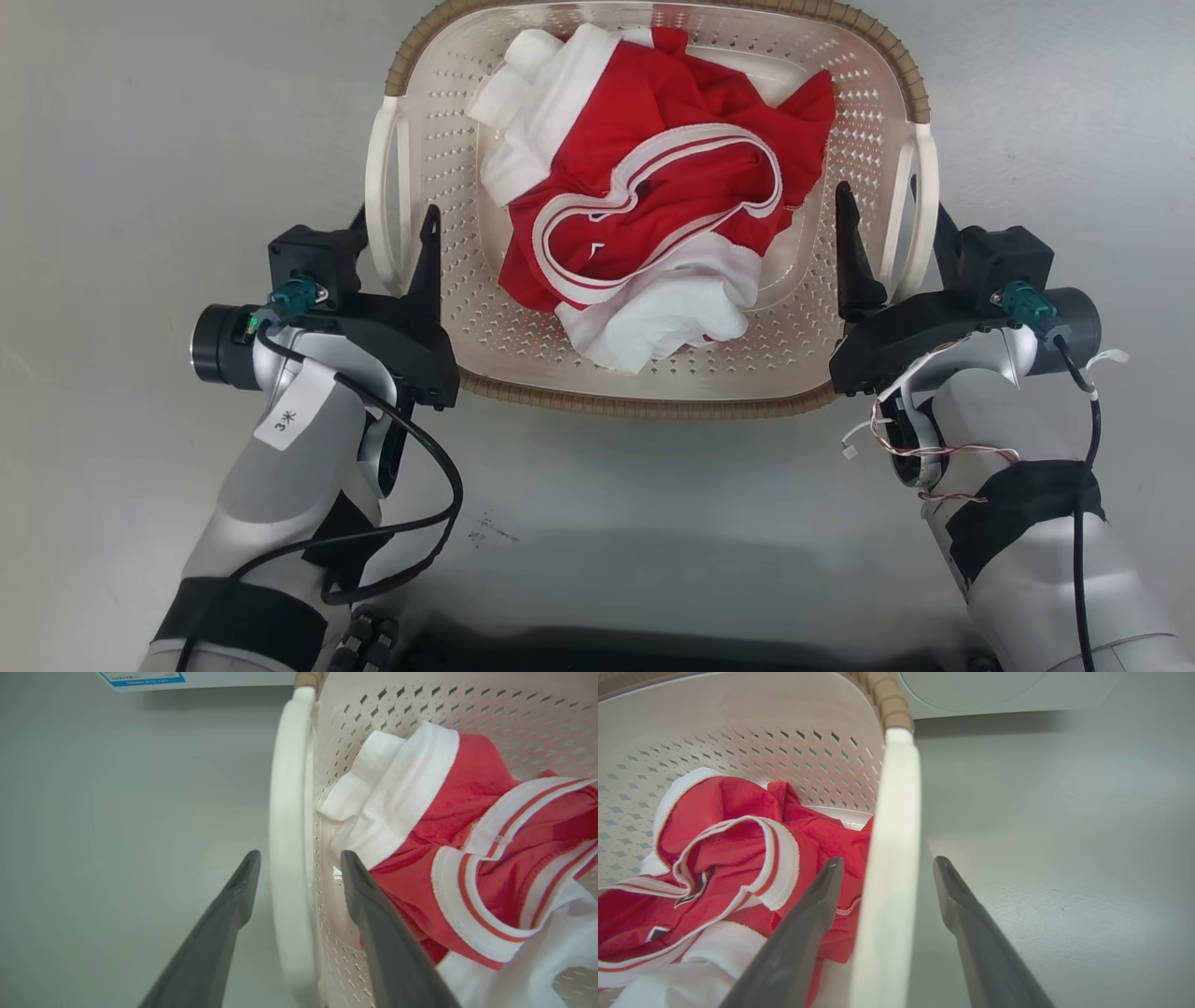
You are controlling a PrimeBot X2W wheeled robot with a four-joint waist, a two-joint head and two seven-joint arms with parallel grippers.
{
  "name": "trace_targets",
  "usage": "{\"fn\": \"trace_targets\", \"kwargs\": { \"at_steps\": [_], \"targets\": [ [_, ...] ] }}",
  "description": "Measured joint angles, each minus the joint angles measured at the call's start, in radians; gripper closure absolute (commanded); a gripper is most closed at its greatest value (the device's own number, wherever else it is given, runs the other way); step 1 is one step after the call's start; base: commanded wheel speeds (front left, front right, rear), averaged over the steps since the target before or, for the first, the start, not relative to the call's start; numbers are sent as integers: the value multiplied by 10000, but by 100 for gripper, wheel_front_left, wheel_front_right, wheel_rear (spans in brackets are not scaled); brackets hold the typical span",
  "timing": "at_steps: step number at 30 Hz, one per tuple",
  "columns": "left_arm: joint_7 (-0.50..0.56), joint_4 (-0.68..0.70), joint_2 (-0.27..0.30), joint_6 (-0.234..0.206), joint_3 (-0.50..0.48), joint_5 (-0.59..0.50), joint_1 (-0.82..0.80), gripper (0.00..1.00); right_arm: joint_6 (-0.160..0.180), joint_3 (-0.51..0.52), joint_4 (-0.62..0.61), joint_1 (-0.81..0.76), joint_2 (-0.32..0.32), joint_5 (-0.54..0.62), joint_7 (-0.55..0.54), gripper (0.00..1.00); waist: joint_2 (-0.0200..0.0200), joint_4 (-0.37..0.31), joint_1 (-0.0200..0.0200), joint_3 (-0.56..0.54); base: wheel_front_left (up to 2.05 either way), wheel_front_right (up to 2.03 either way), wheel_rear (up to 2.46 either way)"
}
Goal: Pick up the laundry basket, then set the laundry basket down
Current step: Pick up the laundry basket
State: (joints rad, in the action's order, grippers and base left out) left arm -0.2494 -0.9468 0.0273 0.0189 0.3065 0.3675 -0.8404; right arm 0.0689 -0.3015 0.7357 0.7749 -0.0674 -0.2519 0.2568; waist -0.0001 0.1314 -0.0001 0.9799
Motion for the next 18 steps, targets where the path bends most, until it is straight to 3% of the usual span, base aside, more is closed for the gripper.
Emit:
{"fn": "trace_targets", "kwargs": {
  "at_steps": [1,2,18],
  "targets": [
    [0,-59,0,2,48,65,-15,92,0,-44,42,5,-2,-50,0,87,0,-5,0,8,0,0,0],
    [0,-111,2,4,123,115,-19,100,0,-84,94,12,-4,-59,0,100,0,-10,0,13,0,0,0],
    [-46,-616,-21,79,874,853,-111,100,190,-445,686,254,-10,-815,-4,100,1,-97,1,-322,0,0,0]
  ]
}}
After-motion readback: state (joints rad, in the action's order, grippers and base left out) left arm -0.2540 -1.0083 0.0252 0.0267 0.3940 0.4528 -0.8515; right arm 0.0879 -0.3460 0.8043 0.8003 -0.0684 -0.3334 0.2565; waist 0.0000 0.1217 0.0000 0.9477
